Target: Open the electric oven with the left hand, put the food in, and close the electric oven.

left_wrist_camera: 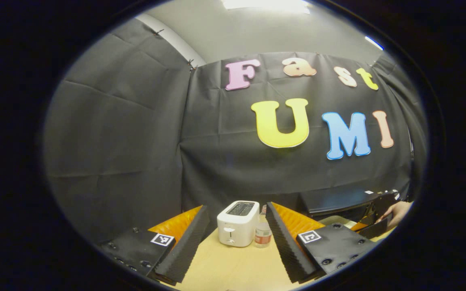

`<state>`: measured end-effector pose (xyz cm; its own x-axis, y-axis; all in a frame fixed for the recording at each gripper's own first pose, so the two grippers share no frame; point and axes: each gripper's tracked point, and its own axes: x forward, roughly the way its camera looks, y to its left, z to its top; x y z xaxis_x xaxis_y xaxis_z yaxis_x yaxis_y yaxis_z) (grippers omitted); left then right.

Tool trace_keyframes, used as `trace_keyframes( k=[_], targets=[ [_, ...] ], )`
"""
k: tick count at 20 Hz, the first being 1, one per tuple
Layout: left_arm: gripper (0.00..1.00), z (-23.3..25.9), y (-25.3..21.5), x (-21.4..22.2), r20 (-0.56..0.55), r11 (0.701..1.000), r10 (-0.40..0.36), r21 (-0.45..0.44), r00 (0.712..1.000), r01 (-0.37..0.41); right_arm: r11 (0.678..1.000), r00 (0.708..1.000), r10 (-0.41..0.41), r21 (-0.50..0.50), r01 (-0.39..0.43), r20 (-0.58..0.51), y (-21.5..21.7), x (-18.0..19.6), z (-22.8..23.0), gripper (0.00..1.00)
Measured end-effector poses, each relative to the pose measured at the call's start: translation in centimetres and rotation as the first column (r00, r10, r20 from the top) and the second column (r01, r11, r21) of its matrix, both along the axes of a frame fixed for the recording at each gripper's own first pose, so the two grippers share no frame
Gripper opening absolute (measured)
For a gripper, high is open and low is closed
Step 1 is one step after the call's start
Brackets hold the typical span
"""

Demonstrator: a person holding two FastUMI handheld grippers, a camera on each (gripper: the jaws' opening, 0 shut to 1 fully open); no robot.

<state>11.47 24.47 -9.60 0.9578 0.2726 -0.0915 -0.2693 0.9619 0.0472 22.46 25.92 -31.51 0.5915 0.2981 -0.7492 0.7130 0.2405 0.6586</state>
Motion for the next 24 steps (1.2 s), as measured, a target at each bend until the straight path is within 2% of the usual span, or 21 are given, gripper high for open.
trace_keyframes(
  k=[8, 14, 16, 21, 22, 23, 24],
  targets=[
    [1.0, -0.1, 3.6, -2.5, -0.045, 0.996, 0.084, 0.027, 0.995, -0.083, 0.983, 0.983, -0.179, -0.039, 0.181, 0.044, -0.6, 3.4, -0.3, 0.01],
    [1.0, 0.4, 4.2, -3.7, -0.041, 0.993, 0.114, 0.039, 0.993, -0.113, 0.972, 0.972, -0.234, -0.028, 0.234, 0.027, -0.1, 4.5, -1.2, 0.01],
    [1.0, 0.5, 4.5, -4.1, -0.039, 0.992, 0.122, 0.035, 0.992, -0.121, 0.971, 0.97, -0.24, 0.007, 0.24, 0.038, 0.2, 5.3, -0.9, 0.03],
    [0.96, -0.2, 3.3, -4.5, -0.045, 0.993, 0.118, 0.006, 0.992, -0.118, 0.984, 0.977, -0.172, 0.061, 0.166, 0.129, 1.2, 5.1, 1.7, 0.16],
    [0.95, -0.2, 2.8, -4.4, -0.043, 0.994, 0.109, 0.003, 0.993, -0.109, 0.986, 0.977, -0.157, 0.076, 0.147, 0.145, 1.4, 4.8, 2.2, 0.26],
    [0.95, -0.2, 2.1, -4.2, -0.039, 0.995, 0.096, 0.002, 0.995, -0.096, 0.988, 0.978, -0.138, 0.089, 0.125, 0.159, 1.5, 4.4, 2.8, 0.42],
    [1.0, -0.2, 1.4, -3.8, -0.037, 0.997, 0.081, 0.003, 0.996, -0.081, 0.991, 0.978, -0.115, 0.093, 0.1, 0.177, 1.8, 4.0, 3.3, 0.46]
  ],
)
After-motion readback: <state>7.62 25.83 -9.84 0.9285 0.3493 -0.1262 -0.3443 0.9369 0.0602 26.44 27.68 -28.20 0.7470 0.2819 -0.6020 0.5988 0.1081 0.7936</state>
